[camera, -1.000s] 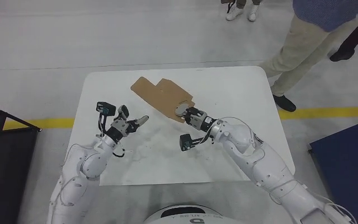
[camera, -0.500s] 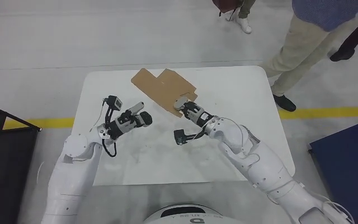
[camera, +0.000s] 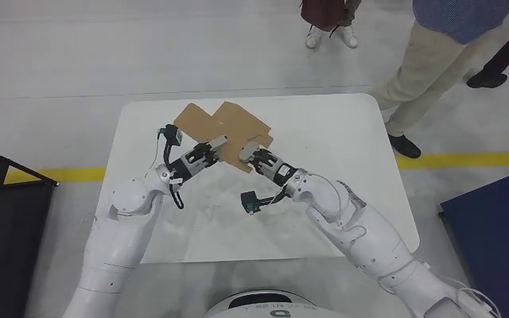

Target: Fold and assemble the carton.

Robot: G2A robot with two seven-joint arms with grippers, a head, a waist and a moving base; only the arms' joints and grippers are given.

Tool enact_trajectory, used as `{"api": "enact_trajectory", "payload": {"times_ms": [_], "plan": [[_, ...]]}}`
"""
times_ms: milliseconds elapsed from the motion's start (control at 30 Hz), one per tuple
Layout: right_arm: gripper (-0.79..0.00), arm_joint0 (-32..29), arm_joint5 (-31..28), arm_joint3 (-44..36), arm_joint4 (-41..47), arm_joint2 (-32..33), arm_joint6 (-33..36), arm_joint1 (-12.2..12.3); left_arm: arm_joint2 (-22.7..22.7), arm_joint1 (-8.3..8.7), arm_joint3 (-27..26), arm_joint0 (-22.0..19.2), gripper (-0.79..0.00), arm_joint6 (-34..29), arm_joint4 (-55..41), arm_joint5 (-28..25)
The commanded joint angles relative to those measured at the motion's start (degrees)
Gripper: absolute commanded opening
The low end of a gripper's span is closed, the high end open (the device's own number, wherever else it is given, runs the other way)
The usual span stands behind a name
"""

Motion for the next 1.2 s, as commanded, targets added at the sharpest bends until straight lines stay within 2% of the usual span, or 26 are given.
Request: {"api": "enact_trajectory", "payload": {"times_ms": [0,200,233,267,300,433,533,633,967,1067,1167], "plan": [[-0.785,-0.18,-0.05,-0.10,-0.10,0.08,-0.22,-0.01,0.59,-0.04,-0.23,0.08,-0.785,0.81,0.70,0.18],[-0.785,-0.68,0.05,-0.57,-0.39,0.45,-0.99,-0.04,0.62,0.02,-1.34,0.83,-0.785,3.88,2.61,0.84],[-0.529,-0.76,0.01,-0.71,-0.49,0.47,-1.35,-0.02,0.46,0.04,-1.60,0.99,-0.785,4.31,2.70,0.95],[-0.108,-0.82,-0.06,-0.88,-0.58,0.46,-1.82,-0.01,0.29,0.07,-1.91,1.15,-0.785,4.43,2.52,1.12],[0.000,-0.87,-0.09,-1.04,-0.58,0.47,-2.29,0.00,0.03,0.10,-2.17,1.30,-0.785,4.51,2.22,1.27],[0.000,-1.85,1.99,-1.52,1.40,1.70,-4.59,0.19,-2.09,0.32,-2.40,1.57,-0.785,4.47,-0.22,2.28],[0.000,-4.96,5.26,-1.56,4.54,5.66,-5.21,0.93,-4.91,0.89,-1.67,1.19,-0.785,2.86,0.91,4.04],[0.000,-9.20,7.80,-2.16,6.73,10.50,-8.89,2.13,-4.91,0.89,-1.67,1.19,-0.785,2.86,0.91,4.04],[0.000,-9.20,7.80,-2.16,6.73,10.50,-8.89,2.13,-4.80,0.86,-1.86,1.28,-0.785,3.06,0.47,4.15],[0.000,-9.75,8.87,-2.27,9.78,10.78,-9.08,2.00,-5.04,0.57,-2.02,1.06,-0.785,0.63,-10.52,10.94],[0.000,-10.38,10.59,-1.36,13.78,12.05,-10.63,1.99,-6.20,0.53,-0.71,-0.09,-0.785,-3.54,-22.08,21.29]]}}
